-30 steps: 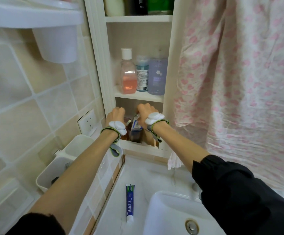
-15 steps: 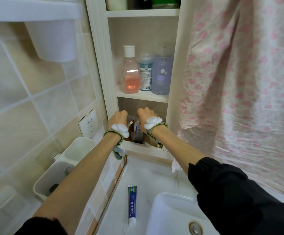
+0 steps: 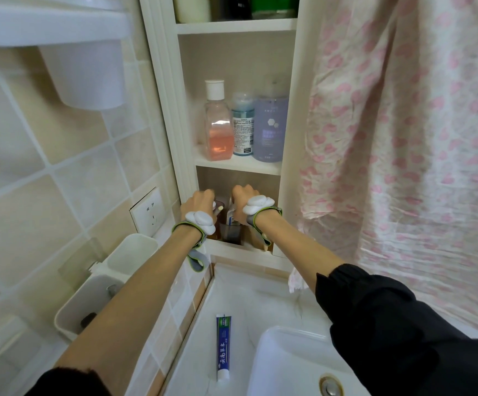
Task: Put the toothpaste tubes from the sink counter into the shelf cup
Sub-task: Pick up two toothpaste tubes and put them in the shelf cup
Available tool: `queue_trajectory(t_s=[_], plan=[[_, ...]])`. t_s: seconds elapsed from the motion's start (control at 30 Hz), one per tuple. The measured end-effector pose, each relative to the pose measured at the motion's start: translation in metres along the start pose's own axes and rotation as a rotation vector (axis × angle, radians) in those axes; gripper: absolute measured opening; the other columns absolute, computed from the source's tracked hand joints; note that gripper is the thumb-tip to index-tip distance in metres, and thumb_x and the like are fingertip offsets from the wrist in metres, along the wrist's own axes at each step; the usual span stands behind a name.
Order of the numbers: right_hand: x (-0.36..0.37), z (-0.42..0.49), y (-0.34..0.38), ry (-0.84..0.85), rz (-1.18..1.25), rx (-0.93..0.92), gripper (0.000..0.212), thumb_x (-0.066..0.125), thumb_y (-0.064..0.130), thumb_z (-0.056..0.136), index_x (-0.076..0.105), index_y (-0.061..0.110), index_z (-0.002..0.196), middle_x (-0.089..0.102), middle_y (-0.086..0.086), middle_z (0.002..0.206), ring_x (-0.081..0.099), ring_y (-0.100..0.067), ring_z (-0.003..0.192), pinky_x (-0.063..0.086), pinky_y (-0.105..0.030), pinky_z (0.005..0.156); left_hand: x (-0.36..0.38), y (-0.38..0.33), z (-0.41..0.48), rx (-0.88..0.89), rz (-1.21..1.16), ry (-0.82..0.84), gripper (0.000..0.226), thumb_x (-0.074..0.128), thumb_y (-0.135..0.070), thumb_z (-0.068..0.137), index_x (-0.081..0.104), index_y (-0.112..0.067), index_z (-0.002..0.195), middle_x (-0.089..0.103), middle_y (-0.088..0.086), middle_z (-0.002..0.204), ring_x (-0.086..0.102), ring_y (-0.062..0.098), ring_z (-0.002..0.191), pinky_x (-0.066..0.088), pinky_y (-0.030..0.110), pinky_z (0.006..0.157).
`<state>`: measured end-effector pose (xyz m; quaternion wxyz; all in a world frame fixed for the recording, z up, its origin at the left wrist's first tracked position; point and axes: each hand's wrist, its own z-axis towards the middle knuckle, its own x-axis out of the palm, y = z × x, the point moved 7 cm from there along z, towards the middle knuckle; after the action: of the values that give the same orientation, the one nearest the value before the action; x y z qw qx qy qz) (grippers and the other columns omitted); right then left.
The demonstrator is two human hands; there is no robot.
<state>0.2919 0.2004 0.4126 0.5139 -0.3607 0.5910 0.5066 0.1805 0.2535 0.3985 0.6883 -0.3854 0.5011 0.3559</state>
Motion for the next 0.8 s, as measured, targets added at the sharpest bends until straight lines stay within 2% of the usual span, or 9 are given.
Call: queue_trajectory(t_s=[0.1,0.33,0.47,0.57,0.63,0.7,0.8], plan=[[0.000,-0.003,-0.003,0.024,-0.002,0.010,0.027,0.063,0.023,0.093,0.052,0.013,0.116,0.045,-0.005,0.098,0.052,-0.028,0.085,0.040,-0.036,0.069,-0.004,-0.001,-0.004,0.002,-0.002,0.006,0.019,0.058,-0.012,0.091,0.056,-0.006,0.109,0.059,0.020,0.113,0.063,0.042,0.097,0.042,0.036,0.069],[-0.004,-0.011,-0.003,0.024,0.015,0.007,0.032,0.066,0.021,0.090,0.052,0.014,0.118,0.046,-0.004,0.100,0.052,-0.028,0.083,0.040,-0.035,0.067,-0.017,-0.008,-0.016,0.011,-0.047,-0.015,0.021,0.059,-0.011,0.090,0.055,-0.005,0.110,0.061,0.019,0.113,0.063,0.041,0.097,0.041,0.035,0.067],[-0.010,-0.020,-0.005,0.004,0.020,0.001,0.037,0.069,0.018,0.088,0.052,0.013,0.121,0.048,-0.007,0.106,0.051,-0.028,0.085,0.040,-0.037,0.068,-0.028,-0.010,-0.025,0.027,-0.078,-0.057,0.012,0.058,-0.005,0.086,0.050,-0.006,0.095,0.063,0.016,0.109,0.058,0.034,0.086,0.038,0.034,0.065],[-0.015,-0.027,-0.007,-0.055,0.038,-0.009,0.037,0.070,0.021,0.088,0.053,0.011,0.120,0.054,-0.011,0.114,0.051,-0.030,0.084,0.043,-0.038,0.067,-0.033,-0.010,-0.033,0.036,-0.103,-0.080,0.016,0.056,-0.004,0.087,0.042,-0.011,0.086,0.064,0.017,0.106,0.052,0.031,0.081,0.036,0.033,0.064],[-0.016,-0.035,-0.009,-0.085,0.068,-0.024,0.036,0.067,0.024,0.088,0.053,0.011,0.119,0.055,-0.013,0.116,0.055,-0.033,0.087,0.049,-0.039,0.070,-0.036,-0.011,-0.041,0.049,-0.110,-0.094,0.010,0.057,-0.009,0.090,0.047,-0.006,0.090,0.060,0.020,0.109,0.058,0.037,0.092,0.037,0.034,0.065],[-0.016,-0.038,-0.012,-0.107,0.110,-0.041,0.036,0.066,0.027,0.088,0.054,0.014,0.120,0.055,-0.013,0.118,0.058,-0.036,0.097,0.054,-0.044,0.080,-0.037,-0.011,-0.044,0.052,-0.095,-0.113,0.015,0.057,-0.014,0.093,0.053,-0.002,0.100,0.058,0.021,0.112,0.059,0.040,0.099,0.039,0.036,0.068],[-0.014,-0.052,-0.015,-0.148,0.158,-0.071,0.033,0.063,0.028,0.089,0.056,0.017,0.119,0.055,-0.013,0.118,0.058,-0.036,0.101,0.053,-0.046,0.085,-0.039,-0.014,-0.057,0.042,-0.069,-0.114,0.019,0.057,-0.014,0.094,0.055,-0.002,0.109,0.057,0.021,0.116,0.059,0.041,0.104,0.039,0.038,0.071]])
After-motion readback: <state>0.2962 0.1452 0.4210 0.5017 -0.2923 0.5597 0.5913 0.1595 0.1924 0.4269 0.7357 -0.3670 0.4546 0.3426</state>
